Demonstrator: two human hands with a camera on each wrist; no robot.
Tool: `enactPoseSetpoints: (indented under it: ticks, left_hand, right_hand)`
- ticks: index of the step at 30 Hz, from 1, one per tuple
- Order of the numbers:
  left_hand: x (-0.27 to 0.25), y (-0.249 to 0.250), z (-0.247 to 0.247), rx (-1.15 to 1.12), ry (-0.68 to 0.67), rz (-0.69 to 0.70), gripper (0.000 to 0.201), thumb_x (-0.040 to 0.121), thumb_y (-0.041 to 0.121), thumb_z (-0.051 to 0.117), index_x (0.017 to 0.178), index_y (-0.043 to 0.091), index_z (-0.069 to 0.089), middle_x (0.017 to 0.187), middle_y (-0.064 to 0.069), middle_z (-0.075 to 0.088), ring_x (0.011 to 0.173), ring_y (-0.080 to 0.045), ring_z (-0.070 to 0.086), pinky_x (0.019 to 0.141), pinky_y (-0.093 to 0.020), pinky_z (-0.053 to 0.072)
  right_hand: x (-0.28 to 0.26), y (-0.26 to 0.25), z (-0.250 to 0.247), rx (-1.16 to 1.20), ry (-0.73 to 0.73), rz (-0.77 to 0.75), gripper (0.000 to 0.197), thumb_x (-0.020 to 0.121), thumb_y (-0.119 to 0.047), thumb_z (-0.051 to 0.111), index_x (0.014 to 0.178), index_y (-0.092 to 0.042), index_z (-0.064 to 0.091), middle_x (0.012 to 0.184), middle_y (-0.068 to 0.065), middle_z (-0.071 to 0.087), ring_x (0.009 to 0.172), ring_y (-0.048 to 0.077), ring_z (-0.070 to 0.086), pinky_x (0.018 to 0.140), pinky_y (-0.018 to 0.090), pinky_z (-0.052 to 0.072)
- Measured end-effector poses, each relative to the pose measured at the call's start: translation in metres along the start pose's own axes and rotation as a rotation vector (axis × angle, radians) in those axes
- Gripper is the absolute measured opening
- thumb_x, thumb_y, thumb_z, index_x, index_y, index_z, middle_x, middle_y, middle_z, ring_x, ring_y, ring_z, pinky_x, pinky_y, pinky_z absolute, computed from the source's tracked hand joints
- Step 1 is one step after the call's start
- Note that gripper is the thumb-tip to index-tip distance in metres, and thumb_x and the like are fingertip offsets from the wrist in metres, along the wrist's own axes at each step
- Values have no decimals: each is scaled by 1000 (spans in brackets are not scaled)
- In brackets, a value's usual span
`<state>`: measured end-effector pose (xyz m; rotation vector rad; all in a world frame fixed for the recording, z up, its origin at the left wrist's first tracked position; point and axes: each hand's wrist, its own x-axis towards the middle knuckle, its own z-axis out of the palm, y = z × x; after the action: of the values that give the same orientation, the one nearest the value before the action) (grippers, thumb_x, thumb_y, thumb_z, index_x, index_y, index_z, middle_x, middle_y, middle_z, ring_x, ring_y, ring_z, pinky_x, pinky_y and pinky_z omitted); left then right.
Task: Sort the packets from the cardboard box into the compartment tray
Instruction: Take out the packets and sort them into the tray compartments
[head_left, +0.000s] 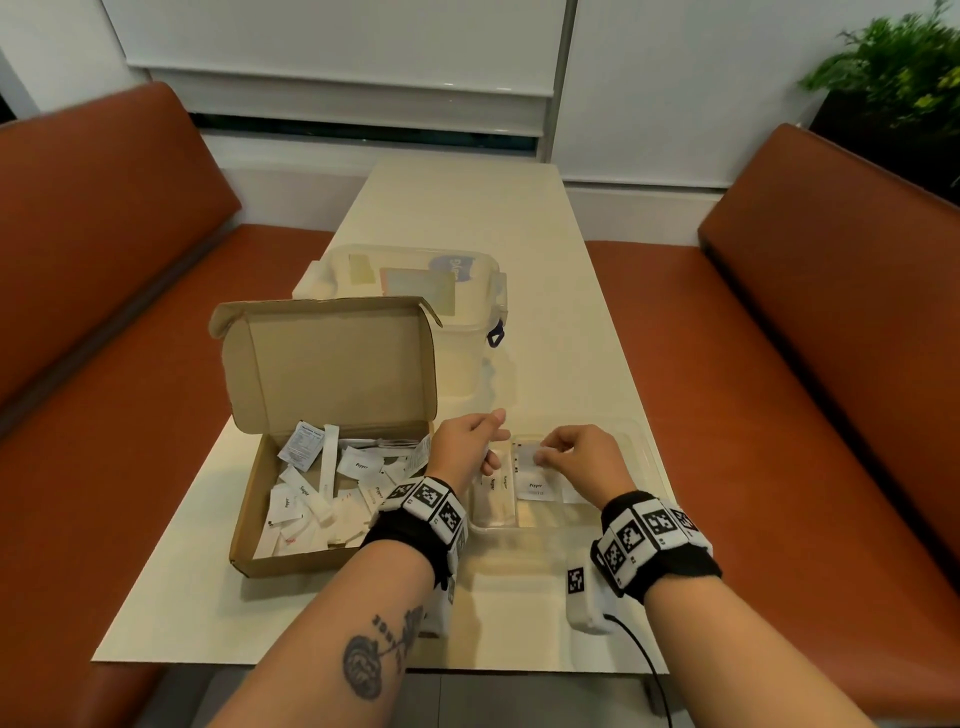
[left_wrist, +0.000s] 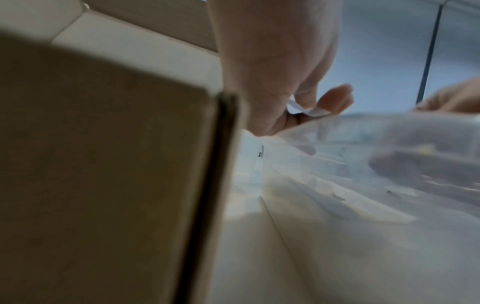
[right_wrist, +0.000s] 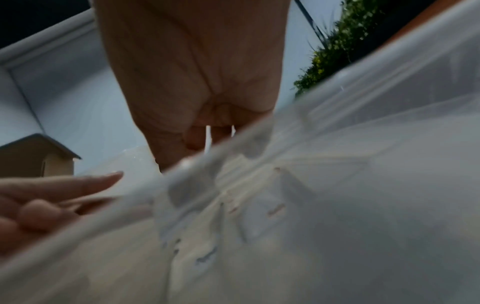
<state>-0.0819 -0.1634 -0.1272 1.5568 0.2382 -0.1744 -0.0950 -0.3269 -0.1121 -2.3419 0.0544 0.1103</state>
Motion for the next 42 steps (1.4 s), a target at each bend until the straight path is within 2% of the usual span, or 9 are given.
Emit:
enactPoseSetpoints:
  ticks: [5,11,19,26,30,34,37,40,42]
  left_hand:
    - [1,1,-1,-20,1,-24,28,96,33,52,99,8,64,93,-6,70,37,-6,50,41,-18,40]
    - [1,1,-2,-30,6,-25,28,97,33,51,98,8,65,92,-7,70,37,-7,50,41,-17,41]
    - [1,0,-3,-28,14,-20,29,96,35,51,93,11,66,91,-7,72,40,-9,52,44,-20,43]
    - [-1,5,-2,-51,10,-52,33,97,35,50,99,6,65,93,-10,71,40,-9,52,43,-19,43]
    - [-2,13,-1,-165,15,-87,26,98,22,50,108,1,61,102,-18,68,39,-7,53,43,-18,44]
    - [-6,20,3,-424,37,-48,33,94,0,50,127,0,50,116,-19,62,62,-10,66,57,-18,54]
    - [-10,25,7,-524,17,2,38,97,3,46,135,4,43,128,-14,57,102,-19,62,87,-27,51]
    - [-12,23,9,-496,-7,21,38,97,10,50,135,10,46,132,-8,56,113,-14,56,86,-24,50]
    - [-12,19,9,-441,-21,23,35,97,14,50,132,14,49,134,-7,55,116,-12,55,98,-28,45]
  right_hand:
    - [0,10,5,-161,-62,63,12,69,-28,82,72,-18,76,86,-4,63,100,15,51,83,28,43]
    - [-1,12,13,-305,-44,39,16,71,-33,80,82,-21,76,105,0,51,108,18,39,84,24,35]
    - [-3,15,23,-387,-27,-105,35,64,-21,82,76,-20,49,90,-4,42,88,15,40,68,25,33]
    - [0,18,24,-368,-12,-111,33,68,-23,80,73,-19,48,86,-4,42,84,15,41,67,24,34]
    - [-2,4,21,-160,104,-130,27,81,-32,69,74,-15,50,77,-2,51,76,16,45,64,27,33]
    - [-8,-24,20,228,-3,-74,32,93,-34,56,71,-11,56,67,2,65,54,3,52,57,23,41]
    - [-13,-35,21,469,-102,17,32,95,-34,53,73,-12,60,69,5,69,46,0,50,49,15,39]
    - [-14,-37,20,550,-134,40,23,89,-31,62,76,-12,63,67,0,67,50,5,49,47,16,39]
    - [-14,-35,20,546,-136,24,12,84,-20,69,76,-13,65,62,-6,61,51,4,48,48,16,39]
